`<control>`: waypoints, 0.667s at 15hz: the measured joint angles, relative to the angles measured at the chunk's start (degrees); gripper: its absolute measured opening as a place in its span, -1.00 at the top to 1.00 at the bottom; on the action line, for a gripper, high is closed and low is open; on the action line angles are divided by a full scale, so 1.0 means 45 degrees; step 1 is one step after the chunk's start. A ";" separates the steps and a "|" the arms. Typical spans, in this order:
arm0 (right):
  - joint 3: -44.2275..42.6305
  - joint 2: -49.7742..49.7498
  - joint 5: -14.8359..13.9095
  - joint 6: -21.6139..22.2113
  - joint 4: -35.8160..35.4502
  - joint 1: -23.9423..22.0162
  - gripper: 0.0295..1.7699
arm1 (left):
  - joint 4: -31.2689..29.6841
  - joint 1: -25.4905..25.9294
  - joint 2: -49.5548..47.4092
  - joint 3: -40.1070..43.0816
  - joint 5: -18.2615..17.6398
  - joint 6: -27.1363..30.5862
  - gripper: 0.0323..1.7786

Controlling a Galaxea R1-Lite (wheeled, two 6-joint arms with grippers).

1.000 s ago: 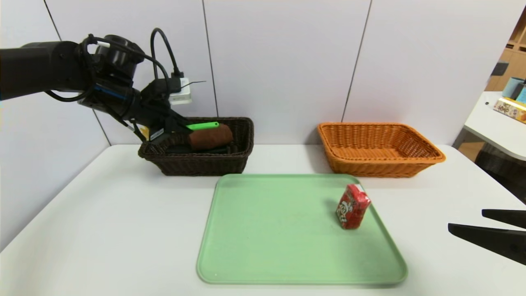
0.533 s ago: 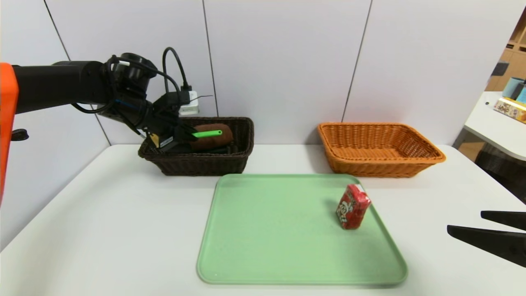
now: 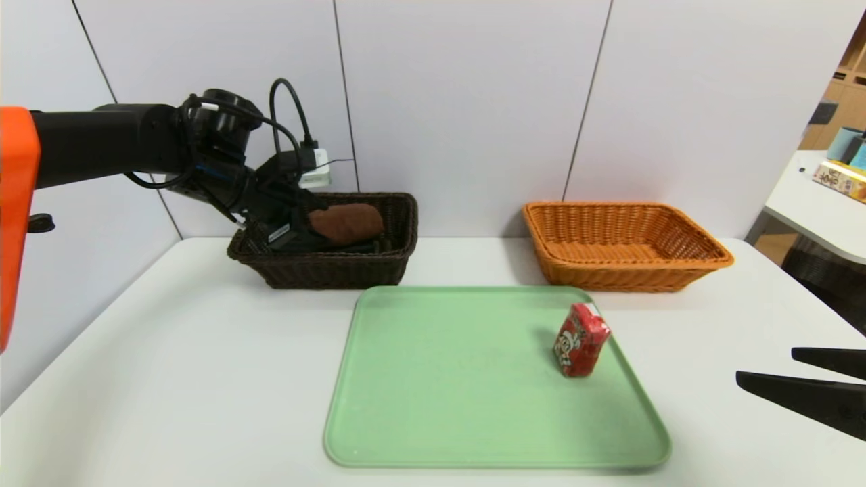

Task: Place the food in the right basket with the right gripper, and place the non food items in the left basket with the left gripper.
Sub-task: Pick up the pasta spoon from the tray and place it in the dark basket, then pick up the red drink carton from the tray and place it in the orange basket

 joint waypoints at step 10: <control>-0.0087 0.0179 -0.0049 -0.0005 -0.0008 -0.0014 -0.92 | 0.1319 -0.2254 -0.2257 0.0349 -0.0016 -0.7374 -0.70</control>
